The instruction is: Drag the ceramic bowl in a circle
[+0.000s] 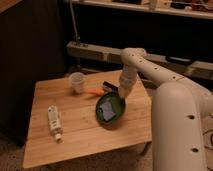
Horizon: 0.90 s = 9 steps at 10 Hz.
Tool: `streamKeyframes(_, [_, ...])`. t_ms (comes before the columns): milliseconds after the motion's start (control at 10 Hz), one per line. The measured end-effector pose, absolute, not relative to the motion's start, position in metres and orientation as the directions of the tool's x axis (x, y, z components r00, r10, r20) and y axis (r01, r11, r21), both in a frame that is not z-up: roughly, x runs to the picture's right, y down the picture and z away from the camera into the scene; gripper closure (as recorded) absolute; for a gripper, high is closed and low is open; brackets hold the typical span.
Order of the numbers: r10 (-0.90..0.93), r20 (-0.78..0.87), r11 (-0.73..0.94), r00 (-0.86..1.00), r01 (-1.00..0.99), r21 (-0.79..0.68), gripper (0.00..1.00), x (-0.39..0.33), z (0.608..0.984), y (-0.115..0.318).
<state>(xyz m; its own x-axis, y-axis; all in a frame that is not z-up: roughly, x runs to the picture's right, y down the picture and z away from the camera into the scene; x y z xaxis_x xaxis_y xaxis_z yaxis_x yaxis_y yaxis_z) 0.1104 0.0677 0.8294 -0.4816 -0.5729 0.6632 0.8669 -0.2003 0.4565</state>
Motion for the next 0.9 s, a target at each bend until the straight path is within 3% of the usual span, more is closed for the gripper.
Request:
streamKeyframes(500, [-0.525, 0.561, -0.287, -0.640, 0.753, 0.592, 0.90, 0.037, 0.767, 0.147])
streamKeyframes(900, [-0.485, 0.484, -0.352, -0.728, 0.669, 0.654, 0.90, -0.035, 0.789, 0.145])
